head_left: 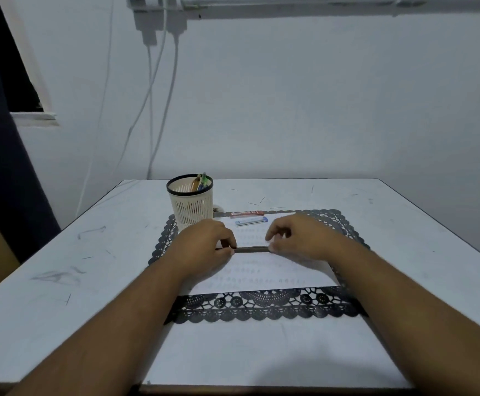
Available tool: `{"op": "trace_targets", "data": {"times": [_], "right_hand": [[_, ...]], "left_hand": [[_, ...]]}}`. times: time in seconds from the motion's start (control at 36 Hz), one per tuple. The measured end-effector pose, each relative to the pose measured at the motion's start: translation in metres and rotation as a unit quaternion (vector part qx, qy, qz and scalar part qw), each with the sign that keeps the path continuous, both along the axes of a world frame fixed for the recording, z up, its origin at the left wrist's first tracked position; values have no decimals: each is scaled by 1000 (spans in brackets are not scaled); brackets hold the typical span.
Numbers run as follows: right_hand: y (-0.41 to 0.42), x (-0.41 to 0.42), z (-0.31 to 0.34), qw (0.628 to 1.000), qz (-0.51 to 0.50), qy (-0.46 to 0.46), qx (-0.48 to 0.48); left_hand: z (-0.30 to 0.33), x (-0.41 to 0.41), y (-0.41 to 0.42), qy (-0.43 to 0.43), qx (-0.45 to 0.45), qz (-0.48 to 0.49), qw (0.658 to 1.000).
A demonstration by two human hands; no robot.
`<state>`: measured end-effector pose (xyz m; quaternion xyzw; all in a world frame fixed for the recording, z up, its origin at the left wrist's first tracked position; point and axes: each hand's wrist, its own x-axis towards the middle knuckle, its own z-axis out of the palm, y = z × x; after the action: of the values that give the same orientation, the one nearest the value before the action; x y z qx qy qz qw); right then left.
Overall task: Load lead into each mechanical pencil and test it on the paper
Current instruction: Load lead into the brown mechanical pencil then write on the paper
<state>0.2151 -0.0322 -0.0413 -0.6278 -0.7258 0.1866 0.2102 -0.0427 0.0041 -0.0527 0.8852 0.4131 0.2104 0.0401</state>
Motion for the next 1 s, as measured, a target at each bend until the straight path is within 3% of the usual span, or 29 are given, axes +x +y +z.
{"op": "trace_targets", "data": {"times": [0.25, 1.0], "right_hand": [[2, -18, -6, 1000, 6, -7, 10], [-2, -25, -6, 998, 10, 29, 48]], "left_hand": [[-6, 4, -2, -41, -11, -15, 999], [-3, 0, 10, -55, -31, -13, 998]]}}
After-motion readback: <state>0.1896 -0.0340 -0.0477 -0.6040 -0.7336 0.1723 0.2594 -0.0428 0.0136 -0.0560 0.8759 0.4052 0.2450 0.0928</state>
